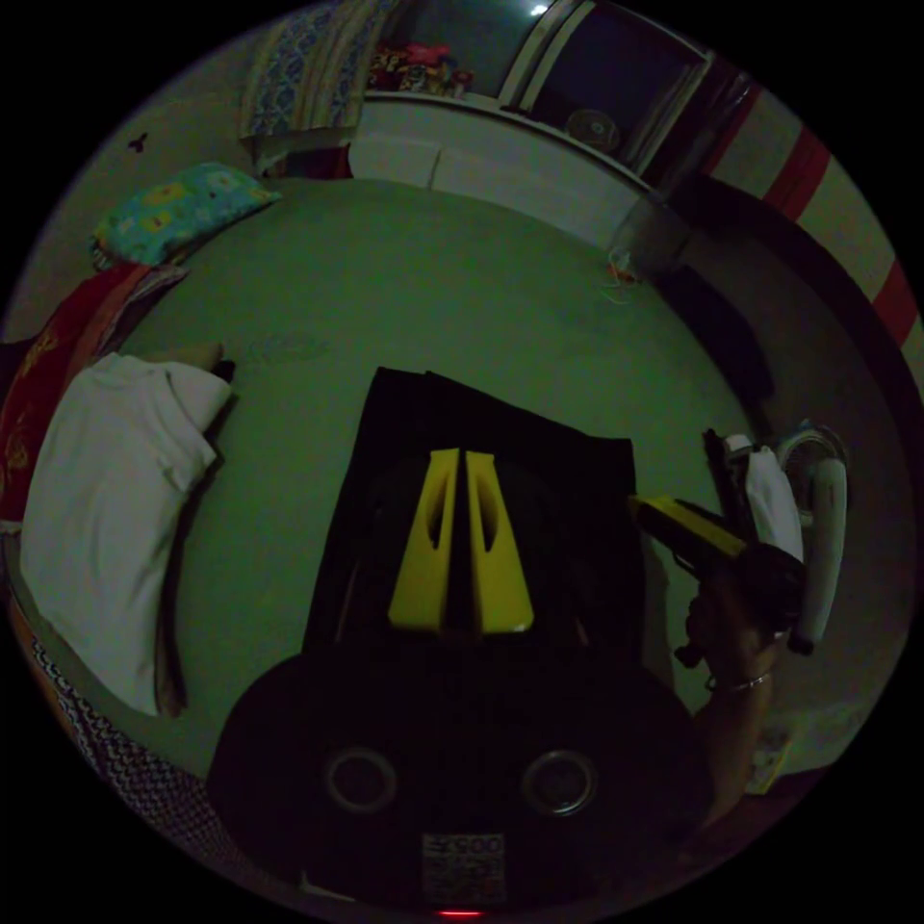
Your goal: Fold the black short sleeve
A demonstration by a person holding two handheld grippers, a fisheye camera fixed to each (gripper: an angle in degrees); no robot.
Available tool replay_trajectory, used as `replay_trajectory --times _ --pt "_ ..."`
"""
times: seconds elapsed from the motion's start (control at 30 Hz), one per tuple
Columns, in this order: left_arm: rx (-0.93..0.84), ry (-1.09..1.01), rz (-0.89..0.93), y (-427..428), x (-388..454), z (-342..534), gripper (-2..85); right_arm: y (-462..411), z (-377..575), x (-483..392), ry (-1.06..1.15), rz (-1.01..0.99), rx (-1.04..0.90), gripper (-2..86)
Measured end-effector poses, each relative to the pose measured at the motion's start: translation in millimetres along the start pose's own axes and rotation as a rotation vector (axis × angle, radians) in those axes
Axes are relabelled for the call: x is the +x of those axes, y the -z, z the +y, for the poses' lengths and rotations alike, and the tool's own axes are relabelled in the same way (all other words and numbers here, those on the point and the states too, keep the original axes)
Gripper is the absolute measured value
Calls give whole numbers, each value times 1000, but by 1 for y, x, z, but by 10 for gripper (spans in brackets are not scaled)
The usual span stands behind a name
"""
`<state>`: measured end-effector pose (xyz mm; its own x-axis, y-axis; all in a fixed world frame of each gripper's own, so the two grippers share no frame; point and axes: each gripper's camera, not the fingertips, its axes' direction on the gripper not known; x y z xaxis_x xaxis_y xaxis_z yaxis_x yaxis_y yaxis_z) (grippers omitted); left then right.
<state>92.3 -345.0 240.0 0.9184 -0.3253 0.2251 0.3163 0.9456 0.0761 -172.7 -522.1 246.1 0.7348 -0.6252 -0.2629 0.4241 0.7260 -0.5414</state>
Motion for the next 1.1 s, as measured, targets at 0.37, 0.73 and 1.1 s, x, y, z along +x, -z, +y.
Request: replay_trajectory --times 0.37,0.73,1.1 --pt "-26 -3 -20 -15 -3 -11 2 -21 -23 9 -78 48 -25 -12" --pt "-17 -12 -46 -21 -11 -16 3 -3 -14 17 -65 41 35 -4" --pt "-18 -45 -65 -25 -18 -18 73 -17 1 49 -115 -7 -7 90"
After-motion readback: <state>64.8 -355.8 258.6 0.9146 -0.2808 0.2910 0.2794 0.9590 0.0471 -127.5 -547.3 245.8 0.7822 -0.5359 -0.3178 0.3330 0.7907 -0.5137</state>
